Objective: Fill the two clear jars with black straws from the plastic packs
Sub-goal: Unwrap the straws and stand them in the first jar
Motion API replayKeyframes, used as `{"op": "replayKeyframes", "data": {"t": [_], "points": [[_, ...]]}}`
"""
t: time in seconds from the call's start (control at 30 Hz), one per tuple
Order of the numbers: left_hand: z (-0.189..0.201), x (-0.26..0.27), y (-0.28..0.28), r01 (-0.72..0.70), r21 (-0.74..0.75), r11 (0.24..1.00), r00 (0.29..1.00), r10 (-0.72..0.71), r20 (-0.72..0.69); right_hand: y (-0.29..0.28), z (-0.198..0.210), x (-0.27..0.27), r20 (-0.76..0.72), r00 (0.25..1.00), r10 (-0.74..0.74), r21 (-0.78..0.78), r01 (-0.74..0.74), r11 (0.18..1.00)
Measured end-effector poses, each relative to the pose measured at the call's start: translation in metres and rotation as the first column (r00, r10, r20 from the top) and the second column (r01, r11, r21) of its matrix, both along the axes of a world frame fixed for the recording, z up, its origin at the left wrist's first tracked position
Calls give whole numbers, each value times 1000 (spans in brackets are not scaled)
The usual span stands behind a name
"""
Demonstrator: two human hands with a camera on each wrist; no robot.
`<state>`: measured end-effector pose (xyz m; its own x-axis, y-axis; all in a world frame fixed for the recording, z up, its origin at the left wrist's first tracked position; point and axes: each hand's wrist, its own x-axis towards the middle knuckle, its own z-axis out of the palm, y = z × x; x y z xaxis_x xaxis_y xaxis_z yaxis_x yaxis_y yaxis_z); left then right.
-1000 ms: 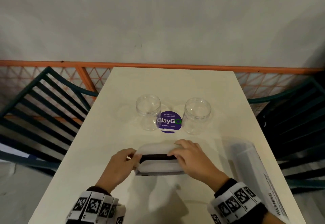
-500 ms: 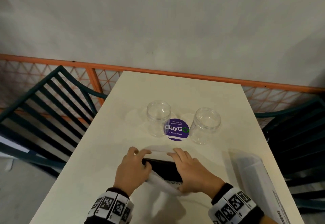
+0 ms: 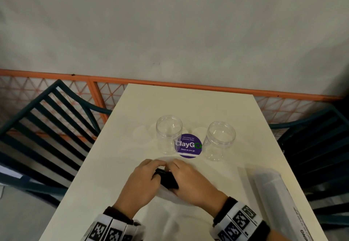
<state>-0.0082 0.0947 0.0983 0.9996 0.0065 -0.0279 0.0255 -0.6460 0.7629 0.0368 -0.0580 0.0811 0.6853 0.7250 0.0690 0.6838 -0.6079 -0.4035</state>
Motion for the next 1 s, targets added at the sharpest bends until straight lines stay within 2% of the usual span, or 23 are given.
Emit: {"op": "replayKeyframes", "data": {"t": [0.13, 0.23, 0.3, 0.33, 0.4, 0.47, 0.53, 0.57, 0.67, 0.73, 0.8, 1.0], "points": [[22, -3, 2, 49, -147, 988, 998, -41, 57, 4, 3, 6, -105, 994, 7, 35, -3, 999], [33, -5, 9, 169, -350, 921, 985, -173, 20, -6, 14, 12, -217, 975, 44, 115, -19, 993], [35, -6, 21, 161, -432, 887, 986, -161, 38, -18, 19, 17, -296, 955, 14, 149, 32, 988], [32, -5, 30, 128, -422, 897, 992, -109, 70, -24, 20, 19, -330, 944, -6, 161, 62, 985], [20, -4, 47, 70, -297, 952, 996, -48, 80, -35, 22, 21, -392, 920, -27, 194, 111, 975], [4, -5, 54, 121, -177, 977, 989, -135, -66, -43, 21, 22, -446, 894, -43, 213, 153, 965], [-9, -4, 50, 171, -210, 963, 959, -211, -190, -49, 17, 23, -478, 877, -55, 229, 185, 956], [-14, -3, 47, 146, -262, 954, 964, -197, -179, -51, 16, 23, -496, 866, -62, 243, 207, 948], [-18, -1, 40, -17, -330, 944, 998, -2, -59, -56, 16, 18, -541, 839, -54, 293, 249, 923], [-19, -1, 37, -102, -453, 885, 994, 106, -16, -55, 17, 15, -554, 831, -44, 283, 238, 929], [-16, -1, 29, -131, -548, 826, 985, 169, 19, -56, 12, 14, -579, 813, -58, 290, 273, 917], [-11, -4, 15, -151, -559, 815, 968, 237, 85, -62, 2, 12, -612, 789, -56, 358, 340, 869]]}}
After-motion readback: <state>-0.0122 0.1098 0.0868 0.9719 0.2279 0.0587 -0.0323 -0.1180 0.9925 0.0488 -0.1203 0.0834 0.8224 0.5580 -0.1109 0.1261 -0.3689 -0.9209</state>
